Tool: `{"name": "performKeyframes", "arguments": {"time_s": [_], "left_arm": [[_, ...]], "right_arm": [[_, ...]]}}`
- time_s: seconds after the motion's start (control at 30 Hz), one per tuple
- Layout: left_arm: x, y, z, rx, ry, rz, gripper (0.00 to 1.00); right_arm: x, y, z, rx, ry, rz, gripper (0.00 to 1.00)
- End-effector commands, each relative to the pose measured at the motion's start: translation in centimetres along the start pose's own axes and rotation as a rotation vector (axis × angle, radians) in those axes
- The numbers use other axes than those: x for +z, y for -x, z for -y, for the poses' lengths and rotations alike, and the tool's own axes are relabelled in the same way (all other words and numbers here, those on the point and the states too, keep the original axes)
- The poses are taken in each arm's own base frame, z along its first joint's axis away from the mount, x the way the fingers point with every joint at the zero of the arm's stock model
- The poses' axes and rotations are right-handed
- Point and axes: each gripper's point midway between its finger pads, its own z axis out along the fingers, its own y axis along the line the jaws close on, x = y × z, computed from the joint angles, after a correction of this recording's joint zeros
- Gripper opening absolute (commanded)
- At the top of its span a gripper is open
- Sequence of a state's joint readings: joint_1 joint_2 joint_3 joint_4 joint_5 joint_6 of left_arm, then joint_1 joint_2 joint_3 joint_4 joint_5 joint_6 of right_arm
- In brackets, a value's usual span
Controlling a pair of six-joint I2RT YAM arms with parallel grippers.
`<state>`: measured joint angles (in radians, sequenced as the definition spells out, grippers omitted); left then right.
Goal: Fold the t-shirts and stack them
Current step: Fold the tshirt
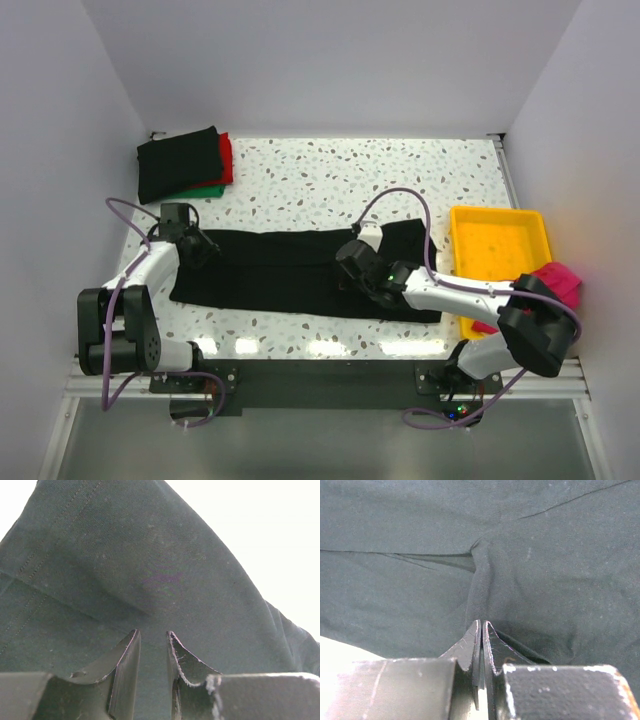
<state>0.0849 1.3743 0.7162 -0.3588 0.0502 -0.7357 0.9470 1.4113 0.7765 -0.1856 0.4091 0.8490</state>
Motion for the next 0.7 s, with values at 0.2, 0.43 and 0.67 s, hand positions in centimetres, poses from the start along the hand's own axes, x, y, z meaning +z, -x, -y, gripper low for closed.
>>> {"name": "performKeyframes", "arguments": {"time_s": [0.2,0.43,0.67], "left_arm": [[-0.8,1.3,1.3,0.034,-0.068,0.031,0.35],[-2.8,1.8,5.7,0.156,-0.195,0.079,0.44],[-1.8,-3.3,9.4,0.312,-0.199,0.036,0.36]], "right_arm": [[-1.7,1.6,-2.4,-0.021,0.059,0.029,0.28],[-4.8,3.7,0.9,-0.076,-0.068,0.071,0.6],[-0.6,4.2,7.3,0.093,-0.16,-0.088,0.58]]}}
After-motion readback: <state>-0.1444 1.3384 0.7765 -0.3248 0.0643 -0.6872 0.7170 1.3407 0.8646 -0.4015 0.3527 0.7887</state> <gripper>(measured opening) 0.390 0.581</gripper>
